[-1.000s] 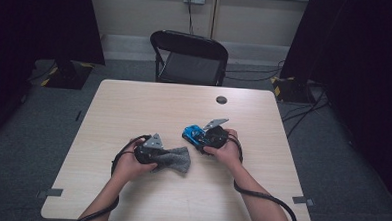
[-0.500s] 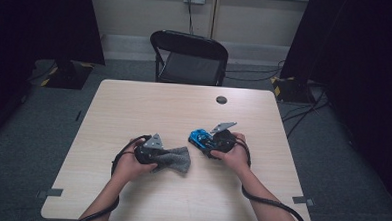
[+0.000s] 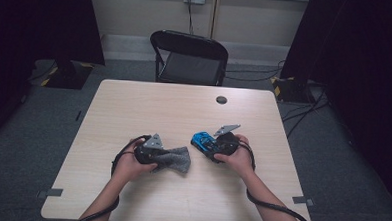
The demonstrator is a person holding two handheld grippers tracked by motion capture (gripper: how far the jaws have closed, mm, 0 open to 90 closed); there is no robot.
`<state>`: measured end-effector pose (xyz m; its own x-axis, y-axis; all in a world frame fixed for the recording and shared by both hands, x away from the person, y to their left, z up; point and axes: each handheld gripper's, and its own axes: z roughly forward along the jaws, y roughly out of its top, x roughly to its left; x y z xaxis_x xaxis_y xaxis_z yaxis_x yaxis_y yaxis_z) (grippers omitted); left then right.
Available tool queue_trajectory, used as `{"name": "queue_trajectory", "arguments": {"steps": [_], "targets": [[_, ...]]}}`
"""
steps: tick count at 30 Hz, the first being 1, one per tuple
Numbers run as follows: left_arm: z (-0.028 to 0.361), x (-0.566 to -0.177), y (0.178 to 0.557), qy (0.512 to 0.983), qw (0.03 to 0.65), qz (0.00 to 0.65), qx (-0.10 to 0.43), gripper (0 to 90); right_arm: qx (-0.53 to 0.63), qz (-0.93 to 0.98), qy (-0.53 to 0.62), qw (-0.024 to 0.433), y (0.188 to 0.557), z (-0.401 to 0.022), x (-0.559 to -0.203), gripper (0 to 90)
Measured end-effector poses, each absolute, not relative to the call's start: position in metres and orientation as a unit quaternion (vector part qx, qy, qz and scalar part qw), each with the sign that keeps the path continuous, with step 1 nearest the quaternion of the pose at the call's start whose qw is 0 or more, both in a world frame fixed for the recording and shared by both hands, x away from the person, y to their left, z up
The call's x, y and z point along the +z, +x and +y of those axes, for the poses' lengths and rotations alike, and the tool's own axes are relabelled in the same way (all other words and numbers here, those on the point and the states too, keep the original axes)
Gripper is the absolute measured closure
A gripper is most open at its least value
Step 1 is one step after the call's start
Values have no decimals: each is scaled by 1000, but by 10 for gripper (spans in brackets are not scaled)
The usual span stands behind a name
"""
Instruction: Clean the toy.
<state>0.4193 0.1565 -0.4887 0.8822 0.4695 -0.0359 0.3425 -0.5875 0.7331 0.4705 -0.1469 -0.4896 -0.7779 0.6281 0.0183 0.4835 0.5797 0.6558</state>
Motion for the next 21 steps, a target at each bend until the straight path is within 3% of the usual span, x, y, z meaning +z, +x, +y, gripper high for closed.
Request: {"name": "queue_trajectory", "arguments": {"steps": [10, 21], "targets": [[157, -489, 420, 887, 393, 229, 77, 602, 324, 887, 316, 91, 476, -143, -486, 205], [158, -490, 421, 885, 399, 229, 73, 599, 325, 886, 315, 99, 486, -132, -486, 210]]}}
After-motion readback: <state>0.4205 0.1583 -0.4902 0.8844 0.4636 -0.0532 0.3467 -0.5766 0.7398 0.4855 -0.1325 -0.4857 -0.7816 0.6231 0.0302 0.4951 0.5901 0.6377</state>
